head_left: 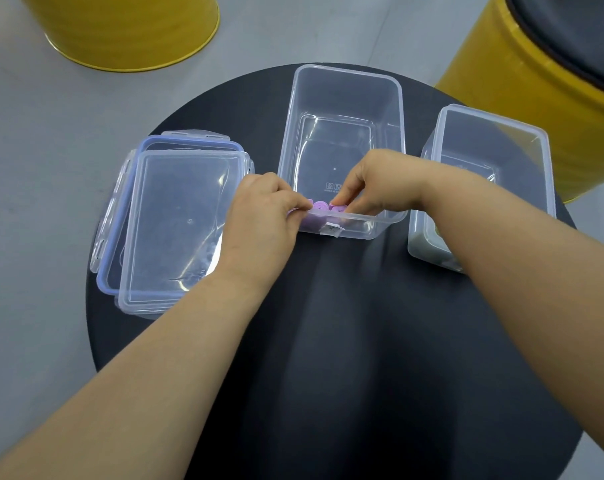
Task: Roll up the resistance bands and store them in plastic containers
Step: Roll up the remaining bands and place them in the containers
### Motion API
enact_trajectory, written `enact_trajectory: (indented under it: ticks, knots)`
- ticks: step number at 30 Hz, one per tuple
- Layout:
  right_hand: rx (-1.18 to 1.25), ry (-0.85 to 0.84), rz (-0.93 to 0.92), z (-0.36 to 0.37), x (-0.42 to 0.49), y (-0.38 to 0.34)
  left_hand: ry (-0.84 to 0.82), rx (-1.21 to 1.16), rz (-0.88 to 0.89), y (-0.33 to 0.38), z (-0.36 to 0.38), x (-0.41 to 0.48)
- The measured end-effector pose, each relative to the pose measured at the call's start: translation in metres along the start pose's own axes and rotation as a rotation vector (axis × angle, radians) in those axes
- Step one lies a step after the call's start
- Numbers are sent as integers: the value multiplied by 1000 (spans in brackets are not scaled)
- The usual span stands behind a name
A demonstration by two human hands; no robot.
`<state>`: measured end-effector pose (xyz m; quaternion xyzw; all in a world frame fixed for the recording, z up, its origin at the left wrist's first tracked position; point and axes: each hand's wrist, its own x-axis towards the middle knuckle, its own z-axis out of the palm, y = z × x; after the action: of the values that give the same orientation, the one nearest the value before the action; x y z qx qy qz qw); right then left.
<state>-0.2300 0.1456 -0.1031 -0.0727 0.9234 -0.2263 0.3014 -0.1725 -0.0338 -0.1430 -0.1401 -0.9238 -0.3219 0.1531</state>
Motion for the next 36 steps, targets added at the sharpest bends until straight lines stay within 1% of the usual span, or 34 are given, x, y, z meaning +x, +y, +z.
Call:
enact_trajectory:
  ticks: [3,7,12,17,27,36]
  knots:
    - [43,-27,17,-2,-1,0,-1,-7,-7,1,0,0]
    - [85,-6,42,-1,1,0,-8,5,-11,2,-1,0]
    - [183,-18,102,-1,5,-3,-16,32,0,1,-3,0]
    - [232,-16,132,-1,6,-7,-22,46,2,2,-4,0]
    - [142,-3,115,0,2,-10,-45,41,-14,3,-2,-1]
    - [150,3,118,-1,0,-10,-74,37,-44,4,-5,-1]
